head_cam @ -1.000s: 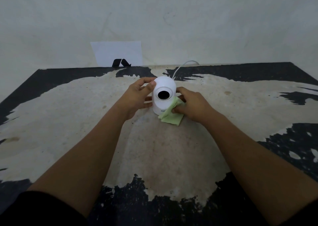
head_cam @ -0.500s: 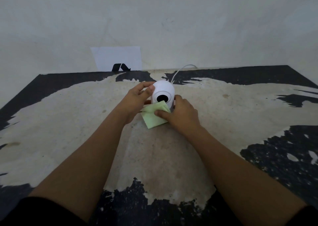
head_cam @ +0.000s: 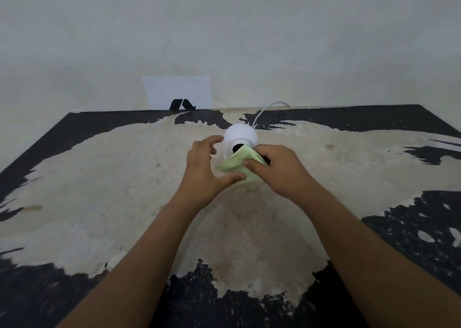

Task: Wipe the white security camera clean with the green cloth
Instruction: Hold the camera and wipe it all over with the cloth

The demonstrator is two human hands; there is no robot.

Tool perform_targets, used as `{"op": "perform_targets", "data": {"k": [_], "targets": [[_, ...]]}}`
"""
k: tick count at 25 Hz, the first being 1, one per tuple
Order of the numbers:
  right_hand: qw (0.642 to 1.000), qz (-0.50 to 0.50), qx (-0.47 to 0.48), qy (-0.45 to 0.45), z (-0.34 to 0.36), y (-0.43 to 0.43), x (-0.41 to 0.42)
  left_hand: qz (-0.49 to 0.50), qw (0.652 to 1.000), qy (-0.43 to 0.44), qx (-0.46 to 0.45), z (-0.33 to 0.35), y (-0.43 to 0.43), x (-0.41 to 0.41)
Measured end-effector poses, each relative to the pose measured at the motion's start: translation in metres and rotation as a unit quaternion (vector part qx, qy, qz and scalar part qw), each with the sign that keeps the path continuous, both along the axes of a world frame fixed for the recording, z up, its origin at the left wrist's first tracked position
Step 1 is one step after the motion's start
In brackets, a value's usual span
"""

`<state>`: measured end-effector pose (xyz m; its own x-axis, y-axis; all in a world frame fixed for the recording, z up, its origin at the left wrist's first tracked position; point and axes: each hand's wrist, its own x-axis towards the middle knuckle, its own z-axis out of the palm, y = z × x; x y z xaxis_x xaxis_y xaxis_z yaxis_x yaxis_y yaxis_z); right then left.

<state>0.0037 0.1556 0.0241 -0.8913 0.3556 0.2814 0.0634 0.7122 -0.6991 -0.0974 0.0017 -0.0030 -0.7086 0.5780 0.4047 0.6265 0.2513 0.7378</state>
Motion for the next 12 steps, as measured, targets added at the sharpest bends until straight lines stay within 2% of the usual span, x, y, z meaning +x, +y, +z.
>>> {"op": "perform_targets", "data": {"k": [2, 4, 7, 12], "targets": [[1.0, 0.026, -0.012, 0.001, 0.005, -0.002, -0.002, -0.005, 1.0, 0.015, -0.016, 0.004, 0.003, -0.004], [0.997, 0.026, -0.072, 0.024, 0.01, 0.001, -0.003, 0.009, 1.0, 0.009, -0.001, 0.007, 0.005, -0.01], [0.986, -0.042, -0.137, 0.082, 0.016, 0.012, -0.016, 0.038, 0.999, -0.013, 0.023, 0.011, 0.011, -0.018], [0.98, -0.042, -0.189, 0.052, 0.014, 0.025, -0.046, 0.044, 0.992, -0.1, 0.063, 0.014, 0.026, -0.021]]}}
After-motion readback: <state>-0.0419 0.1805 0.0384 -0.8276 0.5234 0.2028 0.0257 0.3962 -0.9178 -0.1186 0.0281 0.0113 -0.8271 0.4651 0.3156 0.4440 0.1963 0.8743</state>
